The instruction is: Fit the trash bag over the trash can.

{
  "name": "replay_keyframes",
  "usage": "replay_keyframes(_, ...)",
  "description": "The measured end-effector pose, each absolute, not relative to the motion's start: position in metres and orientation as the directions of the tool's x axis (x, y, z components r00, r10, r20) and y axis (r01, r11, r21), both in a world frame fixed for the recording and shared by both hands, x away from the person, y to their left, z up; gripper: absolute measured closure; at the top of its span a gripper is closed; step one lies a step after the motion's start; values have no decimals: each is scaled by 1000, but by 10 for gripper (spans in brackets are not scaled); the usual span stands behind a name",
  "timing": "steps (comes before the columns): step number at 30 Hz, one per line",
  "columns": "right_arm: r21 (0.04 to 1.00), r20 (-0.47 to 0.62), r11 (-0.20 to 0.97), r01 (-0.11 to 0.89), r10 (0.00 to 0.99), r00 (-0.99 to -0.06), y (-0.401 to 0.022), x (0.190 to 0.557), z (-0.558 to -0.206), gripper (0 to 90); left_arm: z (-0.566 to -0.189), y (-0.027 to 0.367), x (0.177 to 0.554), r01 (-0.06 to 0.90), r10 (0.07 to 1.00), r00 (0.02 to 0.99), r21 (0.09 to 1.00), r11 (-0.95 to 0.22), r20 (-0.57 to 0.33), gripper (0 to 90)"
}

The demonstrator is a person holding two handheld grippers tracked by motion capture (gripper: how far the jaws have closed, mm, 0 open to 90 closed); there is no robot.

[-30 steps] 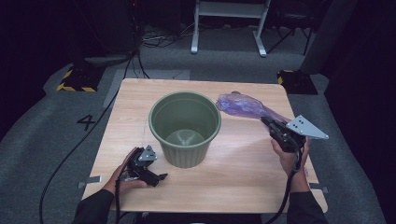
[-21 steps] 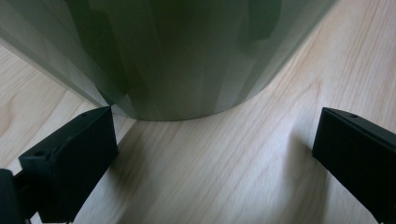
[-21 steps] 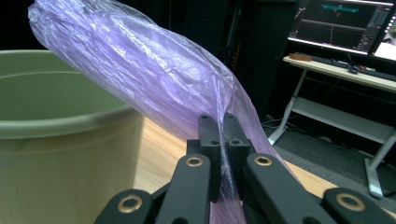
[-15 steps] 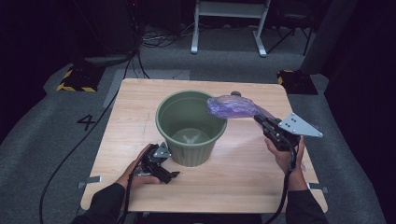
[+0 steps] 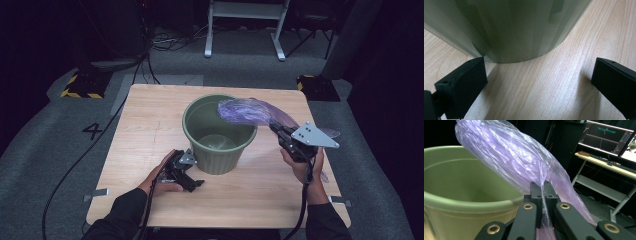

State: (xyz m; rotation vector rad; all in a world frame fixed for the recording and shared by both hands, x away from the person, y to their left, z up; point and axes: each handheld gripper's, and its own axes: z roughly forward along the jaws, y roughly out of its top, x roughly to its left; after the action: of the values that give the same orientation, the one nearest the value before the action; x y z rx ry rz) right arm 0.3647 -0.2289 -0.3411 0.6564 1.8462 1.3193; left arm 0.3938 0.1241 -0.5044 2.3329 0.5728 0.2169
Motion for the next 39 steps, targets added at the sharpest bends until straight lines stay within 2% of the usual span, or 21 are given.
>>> replay_keyframes(2, 931, -318, 362, -39, 757, -571, -227, 361, -341, 900, -502, 128, 392, 351, 471, 882, 679, -645, -8, 29)
replay_keyframes(5, 917, -359, 394, -66, 740, -569, -224, 357, -341, 900, -497, 137, 389, 360, 479, 877, 699, -618, -29, 213)
replay_keyframes(6, 909, -375, 410, -70, 735, -566, -223, 355, -341, 900, -495, 140, 388, 362, 479, 877, 702, -614, -33, 197)
replay_keyframes(7, 907, -380, 415, -71, 731, -567, -223, 355, -341, 900, -492, 144, 387, 360, 482, 875, 711, -604, -34, 138)
replay_keyframes(9, 902, -390, 426, -74, 728, -564, -221, 354, -341, 900, -487, 150, 385, 355, 487, 873, 727, -588, -32, 183)
replay_keyframes(13, 890, -412, 449, -82, 712, -569, -218, 352, -340, 900, -471, 167, 381, 354, 524, 851, 777, -521, -37, 158)
replay_keyframes(16, 881, -427, 464, -88, 702, -570, -215, 351, -339, 900, -456, 177, 376, 322, 552, 834, 802, -503, 12, 158)
replay_keyframes(24, 861, -456, 500, -95, 676, -580, -208, 351, -338, 898, -400, 201, 361, 214, 587, 808, 903, -373, 50, 163)
replay_keyframes(31, 846, -471, 524, -95, 654, -592, -200, 351, -337, 898, -351, 198, 356, 131, 567, 819, 931, -342, 93, 179)
replay_keyframes(39, 817, -506, 567, -102, 621, -599, -192, 352, -335, 898, -318, 173, 358, 63, 520, 843, 934, -352, 139, 179)
